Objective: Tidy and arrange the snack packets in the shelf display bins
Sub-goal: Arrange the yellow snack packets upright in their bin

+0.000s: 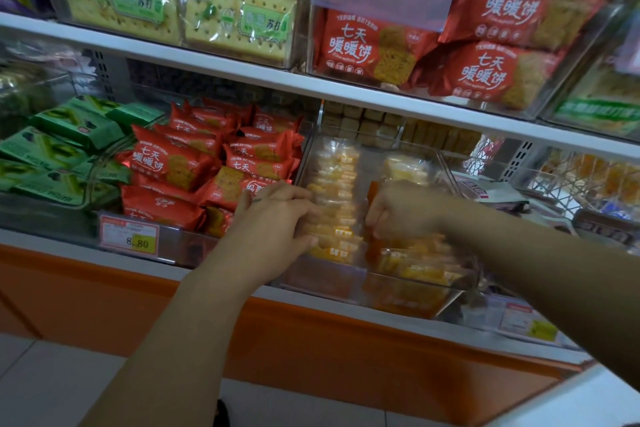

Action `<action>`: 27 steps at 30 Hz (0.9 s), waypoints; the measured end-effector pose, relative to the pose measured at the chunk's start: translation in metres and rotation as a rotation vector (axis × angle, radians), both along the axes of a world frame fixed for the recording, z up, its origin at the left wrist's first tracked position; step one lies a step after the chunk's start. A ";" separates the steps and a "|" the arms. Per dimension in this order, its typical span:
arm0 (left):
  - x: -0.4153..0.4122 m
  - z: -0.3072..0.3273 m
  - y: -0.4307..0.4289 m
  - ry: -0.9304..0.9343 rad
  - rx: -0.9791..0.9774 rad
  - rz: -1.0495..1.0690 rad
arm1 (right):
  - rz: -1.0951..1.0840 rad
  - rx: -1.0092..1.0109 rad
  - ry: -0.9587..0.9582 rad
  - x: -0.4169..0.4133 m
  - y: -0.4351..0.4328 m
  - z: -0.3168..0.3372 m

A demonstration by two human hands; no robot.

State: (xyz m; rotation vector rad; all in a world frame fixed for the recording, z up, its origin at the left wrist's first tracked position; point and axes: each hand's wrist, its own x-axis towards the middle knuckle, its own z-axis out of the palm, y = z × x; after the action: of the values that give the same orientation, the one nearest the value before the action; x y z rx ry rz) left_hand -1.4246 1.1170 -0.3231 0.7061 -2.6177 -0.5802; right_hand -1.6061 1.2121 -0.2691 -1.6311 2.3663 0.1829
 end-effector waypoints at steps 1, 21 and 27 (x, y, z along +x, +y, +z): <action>-0.002 0.000 0.003 -0.024 -0.015 -0.009 | 0.039 0.031 0.061 0.000 -0.001 -0.006; -0.012 -0.003 0.007 -0.092 -0.078 -0.024 | 0.015 -0.470 -0.082 0.005 0.007 -0.038; -0.010 -0.003 0.006 -0.098 -0.059 -0.033 | -0.075 -0.559 -0.360 0.011 0.006 -0.040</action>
State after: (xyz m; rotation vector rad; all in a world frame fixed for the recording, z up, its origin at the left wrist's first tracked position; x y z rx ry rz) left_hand -1.4348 1.1230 -0.3260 0.6910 -2.7296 -0.4867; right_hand -1.5950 1.2176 -0.3091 -1.6036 2.2981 -0.7854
